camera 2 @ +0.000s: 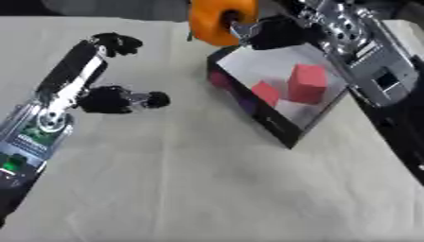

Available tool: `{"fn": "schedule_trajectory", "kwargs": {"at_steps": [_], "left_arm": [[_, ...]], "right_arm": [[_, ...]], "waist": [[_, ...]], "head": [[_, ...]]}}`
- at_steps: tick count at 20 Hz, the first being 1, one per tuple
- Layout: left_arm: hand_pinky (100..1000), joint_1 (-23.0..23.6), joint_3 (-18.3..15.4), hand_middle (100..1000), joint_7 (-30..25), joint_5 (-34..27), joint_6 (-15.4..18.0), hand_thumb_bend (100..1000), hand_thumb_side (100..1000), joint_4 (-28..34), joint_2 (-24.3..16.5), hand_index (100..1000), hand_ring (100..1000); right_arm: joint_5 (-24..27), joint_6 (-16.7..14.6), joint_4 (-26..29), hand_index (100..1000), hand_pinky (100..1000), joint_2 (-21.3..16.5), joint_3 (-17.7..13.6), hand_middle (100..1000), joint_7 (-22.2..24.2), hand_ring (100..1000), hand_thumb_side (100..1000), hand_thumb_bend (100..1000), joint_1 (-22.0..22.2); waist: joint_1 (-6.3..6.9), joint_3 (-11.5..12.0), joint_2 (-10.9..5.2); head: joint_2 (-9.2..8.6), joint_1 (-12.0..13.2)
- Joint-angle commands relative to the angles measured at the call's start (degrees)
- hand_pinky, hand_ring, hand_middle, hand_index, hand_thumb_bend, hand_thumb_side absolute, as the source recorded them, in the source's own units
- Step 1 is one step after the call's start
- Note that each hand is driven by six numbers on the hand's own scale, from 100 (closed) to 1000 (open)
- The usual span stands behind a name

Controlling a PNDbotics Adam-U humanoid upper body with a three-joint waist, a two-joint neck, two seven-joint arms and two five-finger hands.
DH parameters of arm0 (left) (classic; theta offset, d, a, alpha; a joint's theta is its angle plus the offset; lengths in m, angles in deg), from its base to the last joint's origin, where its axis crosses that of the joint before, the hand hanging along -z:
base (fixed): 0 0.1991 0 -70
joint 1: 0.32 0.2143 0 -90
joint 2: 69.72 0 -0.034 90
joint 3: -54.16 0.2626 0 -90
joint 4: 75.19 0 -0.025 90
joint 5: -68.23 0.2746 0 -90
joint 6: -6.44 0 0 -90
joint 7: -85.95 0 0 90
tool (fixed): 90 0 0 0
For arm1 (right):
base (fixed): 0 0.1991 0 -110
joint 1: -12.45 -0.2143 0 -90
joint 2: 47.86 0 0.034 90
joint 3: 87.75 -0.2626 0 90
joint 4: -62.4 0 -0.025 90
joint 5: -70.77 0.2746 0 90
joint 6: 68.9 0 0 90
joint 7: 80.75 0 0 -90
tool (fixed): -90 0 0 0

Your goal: Pick up the objects with one hand, pass them to the other hand, and then place them into the box on the other side of the table.

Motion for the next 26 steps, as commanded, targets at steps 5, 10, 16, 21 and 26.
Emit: {"fn": "schedule_trajectory", "kwargs": {"at_steps": [5, 10, 16, 21, 26], "left_arm": [[829, -0.3, -0.7, 702, 0.7, -0.5, -0.1, 1000, 795, 1.1, -1.7, 837, 774], [828, -0.3, -0.5, 702, 0.9, -0.6, 0.0, 1000, 794, 1.1, -1.7, 837, 774], [828, -0.2, -0.4, 702, 1.0, -0.5, 0.0, 1000, 794, 1.0, -1.7, 838, 774], [828, -0.1, -0.4, 702, 1.0, -0.6, -0.1, 1000, 800, 1.0, -1.8, 838, 774], [827, 0.3, -0.6, 702, 1.2, -0.7, -0.2, 1000, 800, 0.9, -2.0, 838, 774]], "right_arm": [[-1.9, 0.7, -4.8, 665, 859, -2.8, -3.5, 659, -3.4, 752, 252, 100, 1.9], [-5.5, -0.1, -10.0, 702, 860, -2.9, -4.0, 696, -4.8, 765, 230, 100, 3.3], [-8.1, -1.6, -12.6, 784, 872, -2.6, -3.9, 787, -5.4, 815, 219, 100, 3.4], [-10.0, -3.1, -12.8, 1000, 952, -2.7, -4.0, 1000, -4.1, 994, 260, 100, 3.7], [-11.1, -4.3, -12.7, 1000, 974, -3.0, -5.1, 1000, -3.5, 1000, 364, 100, 4.1]], "waist": [[0.85, -0.1, -1.17], [0.96, 0.0, -1.17], [1.04, 0.1, -1.11], [1.0, 0.1, -1.14], [1.04, 0.0, -1.18]], "head": [[-0.08, -0.3], [-0.14, -0.4], [-0.13, -0.5], [-0.12, -0.3], [-0.06, 0.1]]}}
